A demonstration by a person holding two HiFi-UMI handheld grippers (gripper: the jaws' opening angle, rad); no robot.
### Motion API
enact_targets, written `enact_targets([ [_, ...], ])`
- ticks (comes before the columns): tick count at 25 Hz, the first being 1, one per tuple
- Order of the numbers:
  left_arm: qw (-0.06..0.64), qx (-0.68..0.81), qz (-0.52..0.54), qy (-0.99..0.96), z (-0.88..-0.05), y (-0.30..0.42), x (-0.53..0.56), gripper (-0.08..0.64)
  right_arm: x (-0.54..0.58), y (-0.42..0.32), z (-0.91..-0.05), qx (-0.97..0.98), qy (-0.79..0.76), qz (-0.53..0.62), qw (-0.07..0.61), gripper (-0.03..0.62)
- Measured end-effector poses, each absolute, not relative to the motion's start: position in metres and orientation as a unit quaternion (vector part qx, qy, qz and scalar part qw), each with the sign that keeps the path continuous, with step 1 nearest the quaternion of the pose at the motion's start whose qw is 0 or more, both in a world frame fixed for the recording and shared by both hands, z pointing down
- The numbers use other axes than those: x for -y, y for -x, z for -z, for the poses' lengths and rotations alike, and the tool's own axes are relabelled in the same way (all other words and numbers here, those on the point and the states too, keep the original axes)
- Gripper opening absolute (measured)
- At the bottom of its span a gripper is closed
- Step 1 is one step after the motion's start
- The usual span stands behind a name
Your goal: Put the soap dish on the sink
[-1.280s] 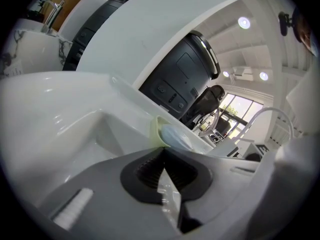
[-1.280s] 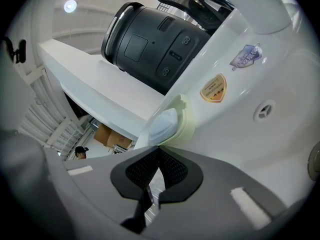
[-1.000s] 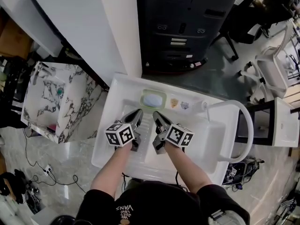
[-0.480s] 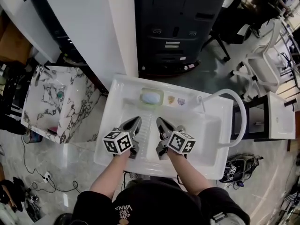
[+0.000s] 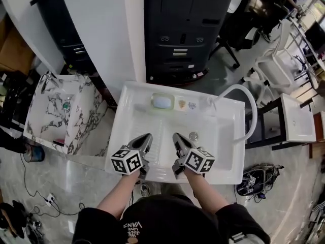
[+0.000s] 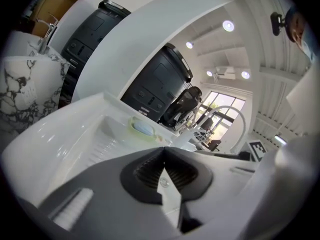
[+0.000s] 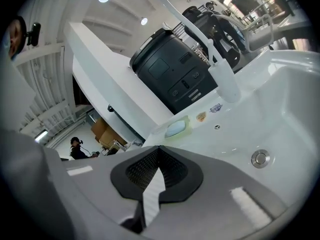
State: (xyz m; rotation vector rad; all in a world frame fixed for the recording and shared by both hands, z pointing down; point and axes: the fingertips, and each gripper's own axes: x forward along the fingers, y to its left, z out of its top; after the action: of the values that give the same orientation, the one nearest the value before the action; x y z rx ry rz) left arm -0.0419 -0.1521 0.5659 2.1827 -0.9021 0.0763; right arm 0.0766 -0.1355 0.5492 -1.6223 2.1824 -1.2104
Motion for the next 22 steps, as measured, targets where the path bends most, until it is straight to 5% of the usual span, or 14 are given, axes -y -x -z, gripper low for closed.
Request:
enact_targets([
  [22, 0.341, 0.318, -0.014, -0.885, -0.52, 0.085, 0.051, 0.054, 0.028, -0.045, -0.512, -0.73, 0.588, 0.338, 0.086, 0.002],
])
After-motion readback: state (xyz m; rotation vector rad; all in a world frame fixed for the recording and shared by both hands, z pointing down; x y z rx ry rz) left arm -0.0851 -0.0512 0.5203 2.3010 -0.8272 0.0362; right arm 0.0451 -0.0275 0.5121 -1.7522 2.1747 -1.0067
